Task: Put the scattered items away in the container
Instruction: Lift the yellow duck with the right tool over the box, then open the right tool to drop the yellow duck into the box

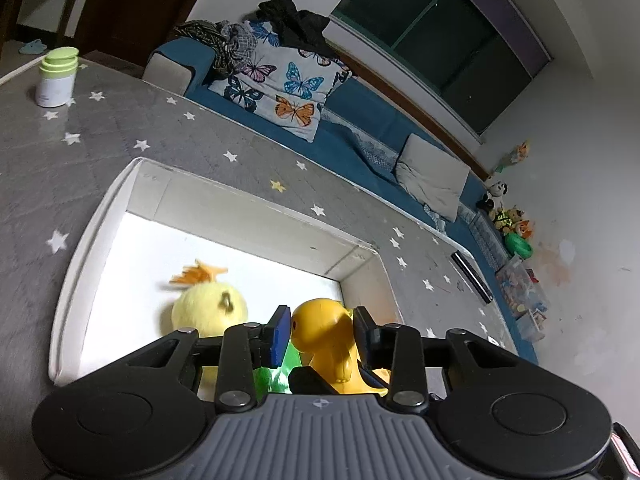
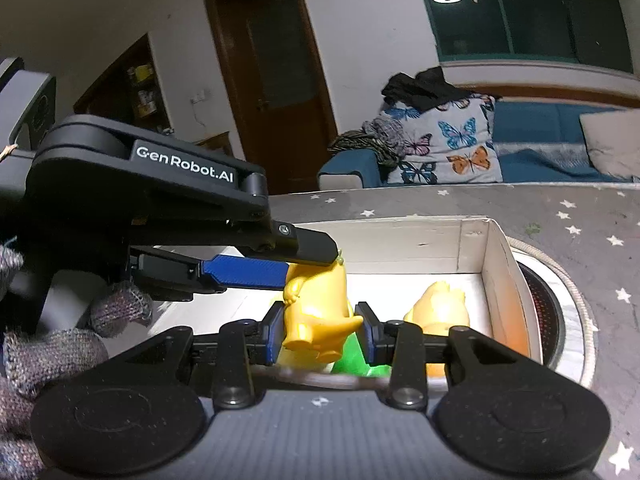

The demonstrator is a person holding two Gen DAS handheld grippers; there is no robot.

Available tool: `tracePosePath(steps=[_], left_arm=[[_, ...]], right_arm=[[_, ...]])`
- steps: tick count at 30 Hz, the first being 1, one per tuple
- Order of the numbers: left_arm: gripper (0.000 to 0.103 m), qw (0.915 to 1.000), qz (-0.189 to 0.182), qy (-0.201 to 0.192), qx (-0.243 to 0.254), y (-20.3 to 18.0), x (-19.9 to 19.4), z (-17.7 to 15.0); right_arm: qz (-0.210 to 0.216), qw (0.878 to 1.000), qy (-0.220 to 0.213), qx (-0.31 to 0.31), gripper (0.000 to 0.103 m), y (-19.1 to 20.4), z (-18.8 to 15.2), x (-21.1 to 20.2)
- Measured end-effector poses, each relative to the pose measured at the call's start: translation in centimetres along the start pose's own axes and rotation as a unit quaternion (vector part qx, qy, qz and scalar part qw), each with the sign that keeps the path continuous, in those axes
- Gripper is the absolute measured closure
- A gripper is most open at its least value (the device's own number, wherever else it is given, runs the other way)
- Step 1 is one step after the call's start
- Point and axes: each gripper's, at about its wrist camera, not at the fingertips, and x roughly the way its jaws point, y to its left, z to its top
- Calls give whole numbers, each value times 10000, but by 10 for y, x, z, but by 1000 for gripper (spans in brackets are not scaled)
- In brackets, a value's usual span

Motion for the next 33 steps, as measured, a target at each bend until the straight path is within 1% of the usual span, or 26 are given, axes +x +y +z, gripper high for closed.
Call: tracePosePath(steps=[6, 11, 15, 20, 23, 29, 31, 33], left_arm=[[66, 9997, 45, 227, 7, 11, 28, 7], [68, 9996, -6, 271, -9, 17, 36, 9], [68, 9996, 36, 277, -1, 21, 36, 9], [68, 9996, 89, 256, 1, 25, 33, 8], [68, 9996, 140, 211, 85, 24, 29, 6], [68, 9995, 149, 49, 263, 19, 11, -3], [68, 9993, 156, -4, 340, 16, 4, -7], [68, 9989, 185, -59, 429, 13, -4, -13]], right_arm=[[-116, 9994, 170, 274, 67, -15, -8, 28], [-374, 9991, 194, -1, 66, -11, -9, 37], [-502, 9982, 230, -240, 66, -2, -11, 41], [-542, 9979, 229, -288, 66, 0, -12, 42], [-556, 9977, 230, -312, 66, 1, -13, 40], [-540, 9979, 153, -321, 65, 3, -15, 24], [-530, 9979, 116, -345, 64, 4, -17, 16], [-505, 9980, 84, -360, 54, 5, -20, 7]])
